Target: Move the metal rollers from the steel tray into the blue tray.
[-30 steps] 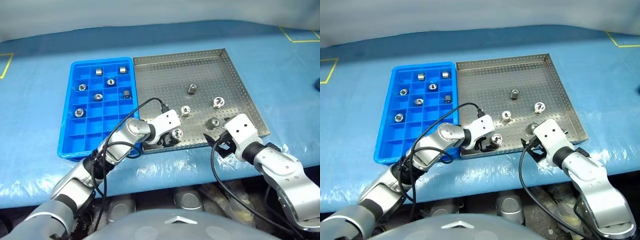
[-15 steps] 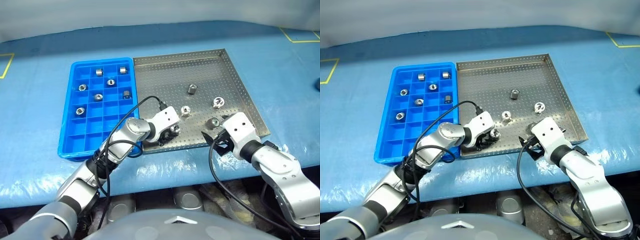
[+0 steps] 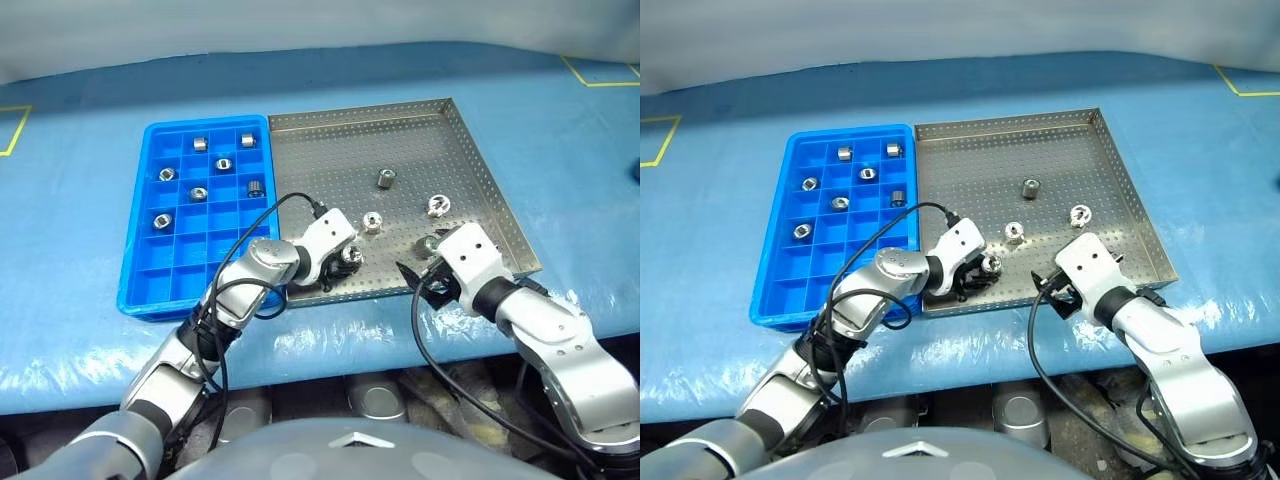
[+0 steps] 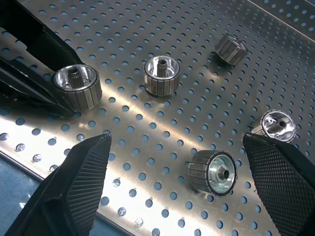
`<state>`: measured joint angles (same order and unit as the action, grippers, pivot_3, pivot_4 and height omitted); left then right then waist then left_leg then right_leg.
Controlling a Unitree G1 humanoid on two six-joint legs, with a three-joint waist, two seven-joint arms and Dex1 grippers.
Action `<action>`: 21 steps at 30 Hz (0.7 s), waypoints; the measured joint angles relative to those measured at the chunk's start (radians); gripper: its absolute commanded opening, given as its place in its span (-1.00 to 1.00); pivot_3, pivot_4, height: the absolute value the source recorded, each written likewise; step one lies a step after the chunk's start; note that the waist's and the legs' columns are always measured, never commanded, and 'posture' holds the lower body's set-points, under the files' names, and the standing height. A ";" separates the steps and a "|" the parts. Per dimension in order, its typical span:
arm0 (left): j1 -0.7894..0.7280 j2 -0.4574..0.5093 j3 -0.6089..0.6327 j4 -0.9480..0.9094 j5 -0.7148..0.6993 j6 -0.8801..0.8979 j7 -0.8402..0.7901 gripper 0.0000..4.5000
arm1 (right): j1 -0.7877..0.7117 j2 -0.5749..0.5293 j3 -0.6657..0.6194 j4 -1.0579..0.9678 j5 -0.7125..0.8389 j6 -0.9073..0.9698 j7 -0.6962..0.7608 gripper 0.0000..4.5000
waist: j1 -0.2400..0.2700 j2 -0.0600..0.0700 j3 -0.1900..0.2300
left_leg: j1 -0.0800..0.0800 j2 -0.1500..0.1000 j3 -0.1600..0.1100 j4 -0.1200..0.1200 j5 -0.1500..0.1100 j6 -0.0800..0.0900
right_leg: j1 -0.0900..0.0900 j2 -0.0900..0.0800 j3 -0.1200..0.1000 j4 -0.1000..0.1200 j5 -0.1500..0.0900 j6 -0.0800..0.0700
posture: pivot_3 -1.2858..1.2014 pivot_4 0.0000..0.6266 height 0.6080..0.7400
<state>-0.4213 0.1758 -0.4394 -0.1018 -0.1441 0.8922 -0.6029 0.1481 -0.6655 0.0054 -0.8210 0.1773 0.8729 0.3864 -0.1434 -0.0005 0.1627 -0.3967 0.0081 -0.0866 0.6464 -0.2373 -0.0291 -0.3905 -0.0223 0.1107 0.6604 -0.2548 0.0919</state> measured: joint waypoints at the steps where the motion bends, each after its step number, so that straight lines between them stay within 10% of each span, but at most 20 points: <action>1: 0.004 -0.010 0.021 -0.007 -0.013 0.015 0.012 -0.24 | -0.008 0.000 0.006 0.004 -0.002 -0.003 0.002 1.00 | -0.001 0.000 0.000 | 0.000 0.000 0.000 0.000 0.000 0.000 | 0.000 0.000 0.000 0.000 0.000 0.000 | -0.11 -0.52 1.00; 21: 0.212 0.125 0.493 -0.794 0.127 0.646 0.478 -0.24 | -0.167 0.008 0.127 0.159 0.008 -0.083 0.124 1.00 | 0.098 -0.005 0.003 | 0.000 0.000 -0.002 -0.002 0.000 0.000 | -0.001 -0.001 -0.002 0.000 0.001 -0.002 | 0.11 -0.52 1.00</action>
<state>-0.2092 0.3003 0.0538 -0.8956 -0.0172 1.5378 -0.1248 -0.0187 -0.6579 0.1327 -0.6624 0.1848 0.7899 0.5101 -0.0457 -0.0058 0.1658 -0.3972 0.0082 -0.0889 0.6448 -0.2371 -0.0294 -0.3912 -0.0231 0.1085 0.6604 -0.2539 0.0904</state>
